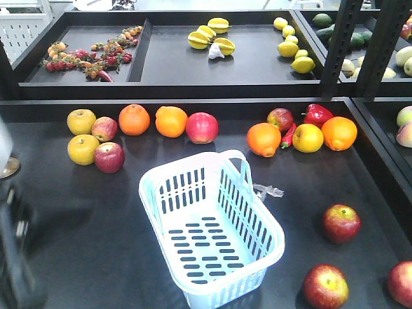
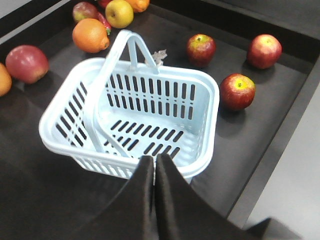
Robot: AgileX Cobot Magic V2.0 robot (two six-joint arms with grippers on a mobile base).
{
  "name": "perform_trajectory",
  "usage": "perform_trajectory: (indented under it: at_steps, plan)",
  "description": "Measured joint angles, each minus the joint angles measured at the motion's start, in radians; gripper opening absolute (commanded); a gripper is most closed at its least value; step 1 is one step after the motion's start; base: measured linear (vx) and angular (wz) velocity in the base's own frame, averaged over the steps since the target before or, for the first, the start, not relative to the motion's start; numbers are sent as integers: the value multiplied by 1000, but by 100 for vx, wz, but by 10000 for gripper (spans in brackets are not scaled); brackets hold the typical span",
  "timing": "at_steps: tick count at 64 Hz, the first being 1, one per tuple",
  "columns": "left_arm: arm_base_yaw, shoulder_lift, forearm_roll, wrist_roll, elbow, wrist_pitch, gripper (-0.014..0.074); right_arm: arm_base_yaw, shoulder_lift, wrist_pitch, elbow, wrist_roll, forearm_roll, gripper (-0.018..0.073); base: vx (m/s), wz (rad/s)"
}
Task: Pick three apples into basket with both arms
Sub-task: 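Reach the right gripper down over a red apple near the robot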
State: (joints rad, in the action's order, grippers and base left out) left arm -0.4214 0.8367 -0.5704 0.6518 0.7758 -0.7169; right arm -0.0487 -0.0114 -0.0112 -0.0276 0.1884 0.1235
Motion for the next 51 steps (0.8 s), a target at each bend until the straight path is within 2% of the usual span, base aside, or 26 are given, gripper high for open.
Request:
perform_trajectory:
  at_steps: [11, 18, 25, 36, 45, 51]
  plan:
    - [0, -198, -129, 0, -339, 226, -8, 0, 0, 0, 0, 0, 0, -5, 0, 0]
    - [0, -265, -197, 0, -490, 356, -8, 0, 0, 0, 0, 0, 0, -5, 0, 0]
    - [0, -283, -234, 0, -574, 416, -8, 0, 0, 17, 0, 30, -16, -5, 0, 0]
    - [0, -284, -248, 0, -590, 438, -8, 0, 0, 150, 0, 280, -216, -5, 0, 0]
    - [0, -284, -249, 0, -590, 445, -8, 0, 0, 333, 0, 496, -407, -4, 0, 0]
    - [0, -284, -249, 0, -590, 445, -8, 0, 0, 353, 23, 560, -419, -5, 0, 0]
